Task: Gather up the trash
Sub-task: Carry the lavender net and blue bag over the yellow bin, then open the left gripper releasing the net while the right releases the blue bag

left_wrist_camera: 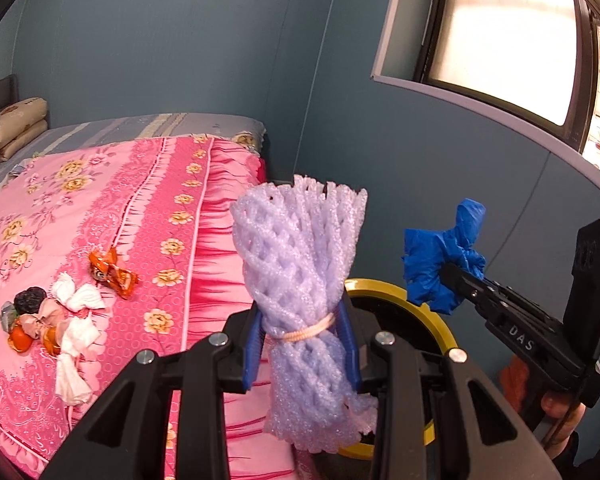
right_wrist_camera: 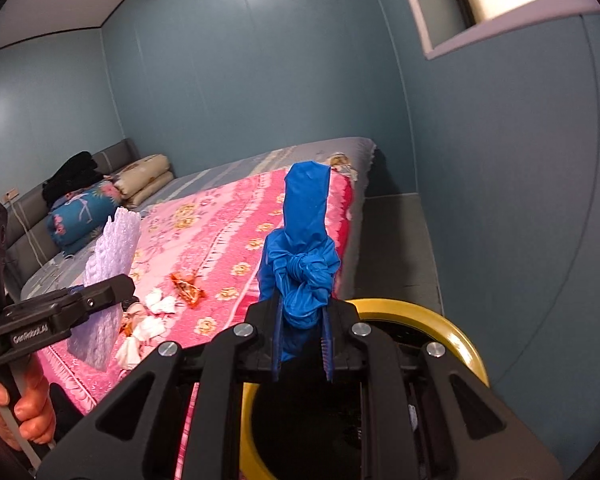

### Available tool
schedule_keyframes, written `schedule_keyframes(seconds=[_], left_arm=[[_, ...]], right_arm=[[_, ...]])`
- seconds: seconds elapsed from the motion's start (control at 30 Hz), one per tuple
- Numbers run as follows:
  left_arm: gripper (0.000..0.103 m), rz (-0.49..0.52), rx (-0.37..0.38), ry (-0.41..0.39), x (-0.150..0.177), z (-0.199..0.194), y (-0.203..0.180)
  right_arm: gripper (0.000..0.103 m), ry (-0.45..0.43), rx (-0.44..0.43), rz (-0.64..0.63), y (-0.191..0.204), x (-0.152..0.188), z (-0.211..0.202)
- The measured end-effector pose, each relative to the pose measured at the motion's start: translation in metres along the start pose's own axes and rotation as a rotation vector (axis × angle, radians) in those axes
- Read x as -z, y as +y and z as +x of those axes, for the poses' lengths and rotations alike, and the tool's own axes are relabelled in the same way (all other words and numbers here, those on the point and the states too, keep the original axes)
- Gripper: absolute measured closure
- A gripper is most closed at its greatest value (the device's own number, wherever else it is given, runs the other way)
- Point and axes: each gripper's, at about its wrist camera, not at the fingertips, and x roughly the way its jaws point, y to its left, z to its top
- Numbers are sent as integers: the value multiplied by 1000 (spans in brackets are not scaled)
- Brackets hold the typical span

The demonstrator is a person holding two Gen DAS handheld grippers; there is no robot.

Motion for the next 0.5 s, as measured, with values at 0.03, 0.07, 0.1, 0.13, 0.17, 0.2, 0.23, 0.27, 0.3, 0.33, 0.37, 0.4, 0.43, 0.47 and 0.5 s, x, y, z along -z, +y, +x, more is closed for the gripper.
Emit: schedule_keyframes(seconds=[0.03,0.07,0.1,0.13,0.17,0.2,0.23,0.27,0.3,0.33,0.37,0.4,0.43,0.47,0.5], left_arm=[[72,5,3,6,1,4,-3],[72,10,5,12,2,7,-6],[72,16,7,15,3,10,-8],[72,27,10,20,5,15,-11],[72,33,11,22,5,16,-13],[72,38,13,25,7,19,-16],[72,41,18,33,8,23,-19],[72,46,25,42,10,27,-22],[72,49,31,50,12,31,-24],[72,53,37,59,13,36,-26],[72,54,43,68,15,41,-28],[72,54,48,78,17,46,-29],[72,52,52,84,18,49,-31],[72,48,59,94,19,53,-32],[72,43,68,106,21,58,-32]], right_arm=[[88,6,5,10,-4,2,2],[88,9,8,15,-7,3,3],[88,12,14,19,-10,5,4],[88,13,18,22,-12,6,6],[88,16,29,26,-16,9,7],[88,18,33,28,-16,10,7],[88,25,41,33,-20,13,9],[88,32,45,39,-24,14,11],[87,36,50,43,-24,14,14],[87,39,59,44,-25,15,15],[87,41,76,42,-28,18,17],[87,43,79,44,-29,19,17],[87,48,79,49,-31,20,19],[87,55,76,60,-36,22,20],[87,64,77,70,-40,23,23]])
